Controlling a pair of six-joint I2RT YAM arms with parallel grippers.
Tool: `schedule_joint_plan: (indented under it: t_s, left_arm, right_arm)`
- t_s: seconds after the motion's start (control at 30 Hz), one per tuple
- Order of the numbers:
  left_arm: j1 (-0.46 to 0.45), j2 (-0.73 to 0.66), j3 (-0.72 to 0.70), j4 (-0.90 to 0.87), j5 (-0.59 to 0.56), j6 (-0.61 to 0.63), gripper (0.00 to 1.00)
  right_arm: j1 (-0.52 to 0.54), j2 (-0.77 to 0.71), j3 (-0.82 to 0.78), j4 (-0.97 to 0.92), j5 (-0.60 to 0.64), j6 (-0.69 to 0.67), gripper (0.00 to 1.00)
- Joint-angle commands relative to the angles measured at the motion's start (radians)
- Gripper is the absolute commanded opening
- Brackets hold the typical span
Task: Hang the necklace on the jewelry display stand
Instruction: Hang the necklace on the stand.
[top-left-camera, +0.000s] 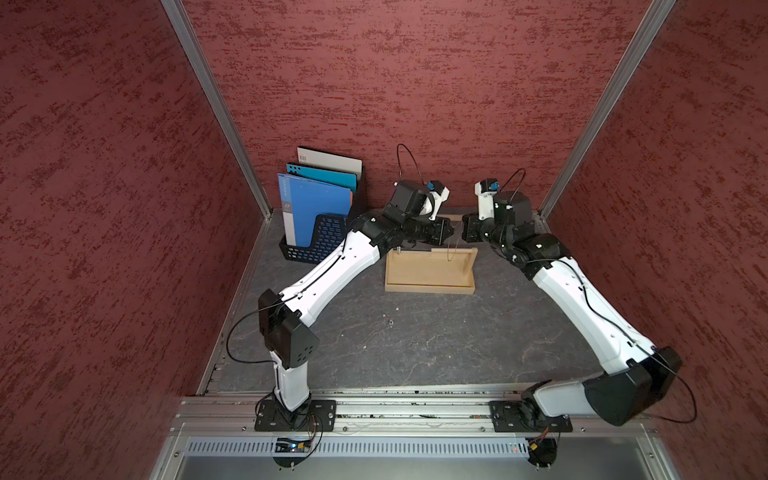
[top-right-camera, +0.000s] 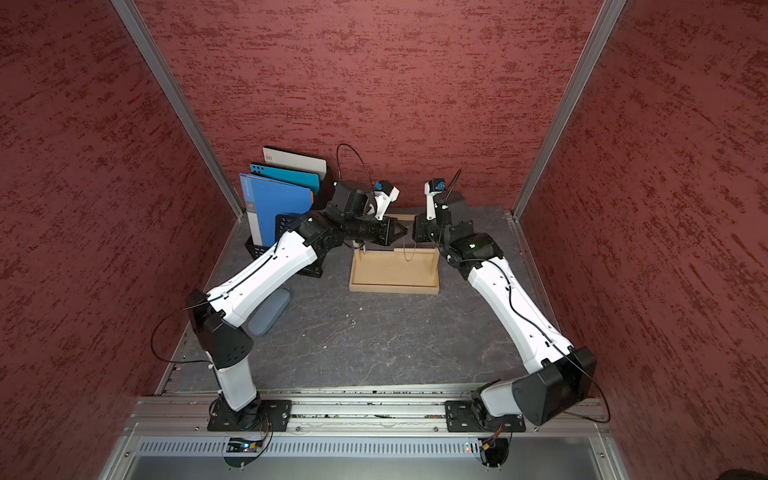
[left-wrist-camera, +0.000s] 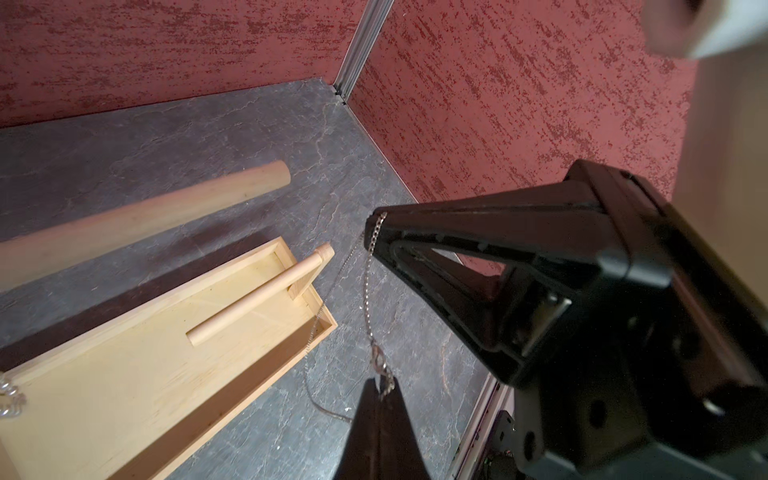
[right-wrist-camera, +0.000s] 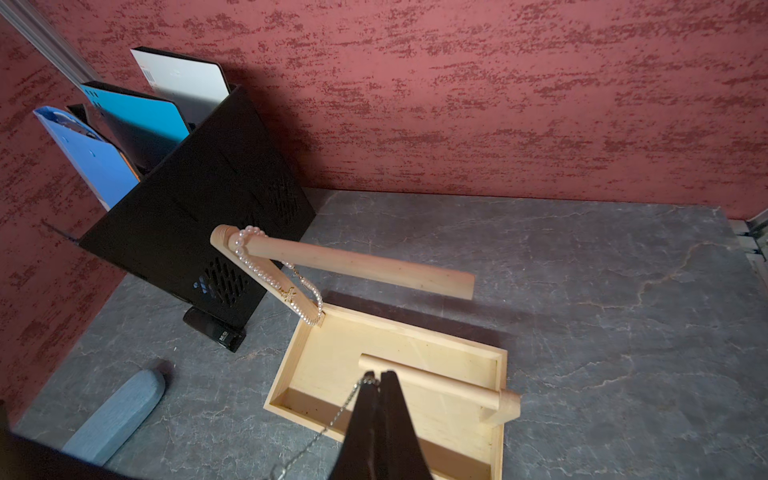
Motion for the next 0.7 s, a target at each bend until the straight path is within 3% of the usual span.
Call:
schedule_joint_plan:
  t_s: [0.0, 0.67]
  left_arm:
    - [0.009, 0.046, 0.067, 0.030, 0.037, -0.016, 0.00]
    - [0.009, 0.302, 0.346, 0.050, 0.070, -0.069, 0.00]
  right_arm:
    - [-0.028, 0.014, 0.041, 0.028, -0.034, 0.012, 0.00]
    - [-0.135, 0.135, 0.102, -0.007, 0.021, -0.002, 0.00]
